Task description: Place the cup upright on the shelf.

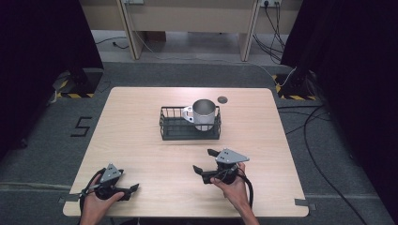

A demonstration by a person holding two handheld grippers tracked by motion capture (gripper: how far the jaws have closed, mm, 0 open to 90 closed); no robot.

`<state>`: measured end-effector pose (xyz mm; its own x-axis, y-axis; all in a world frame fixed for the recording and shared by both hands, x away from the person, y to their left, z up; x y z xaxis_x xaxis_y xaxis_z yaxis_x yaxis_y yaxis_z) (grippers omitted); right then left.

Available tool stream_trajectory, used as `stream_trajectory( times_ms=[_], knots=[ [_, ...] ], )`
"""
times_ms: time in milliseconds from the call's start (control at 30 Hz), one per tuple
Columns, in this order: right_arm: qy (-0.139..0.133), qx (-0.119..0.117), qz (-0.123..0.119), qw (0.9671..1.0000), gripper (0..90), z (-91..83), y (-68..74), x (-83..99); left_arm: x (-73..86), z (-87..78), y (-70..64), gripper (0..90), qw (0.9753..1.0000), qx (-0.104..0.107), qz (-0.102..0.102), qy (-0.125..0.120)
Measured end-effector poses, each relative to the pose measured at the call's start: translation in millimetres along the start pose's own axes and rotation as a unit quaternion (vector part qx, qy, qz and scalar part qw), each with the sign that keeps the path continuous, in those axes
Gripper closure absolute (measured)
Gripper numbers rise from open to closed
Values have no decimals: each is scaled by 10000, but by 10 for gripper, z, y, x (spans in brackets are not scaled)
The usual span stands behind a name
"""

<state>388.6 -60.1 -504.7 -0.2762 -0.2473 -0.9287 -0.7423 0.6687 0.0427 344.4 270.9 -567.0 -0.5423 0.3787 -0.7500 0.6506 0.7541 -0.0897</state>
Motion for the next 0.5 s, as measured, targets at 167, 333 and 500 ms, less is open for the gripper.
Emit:
stream_trajectory(
  times_ms=[167, 333, 500],
  knots=[
    [95, -6, -54, 9999, 152, -9, 19, 31, 0, 0, 0, 113, 10000, 0, 1, 0],
    [121, 17, -133, 9998, 153, -32, 53, 35, 0, 0, 0, 113, 10000, -1, -2, -1],
    [128, 29, -149, 9998, 154, -75, 74, 49, 0, 0, 0, 113, 10000, -1, 0, -1]
  ],
)
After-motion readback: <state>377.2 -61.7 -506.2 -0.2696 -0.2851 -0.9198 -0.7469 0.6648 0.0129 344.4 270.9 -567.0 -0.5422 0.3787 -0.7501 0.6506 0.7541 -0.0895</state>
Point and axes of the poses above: each handheld gripper's, and its own axes: z roughly forward along the jaws, x roughly out of its underside, y roughly to its left, the point moved 6 cm from there along z, roughly forward along the jaws, and after that the axes turned 6 degrees about x, right-handed, at the moved point
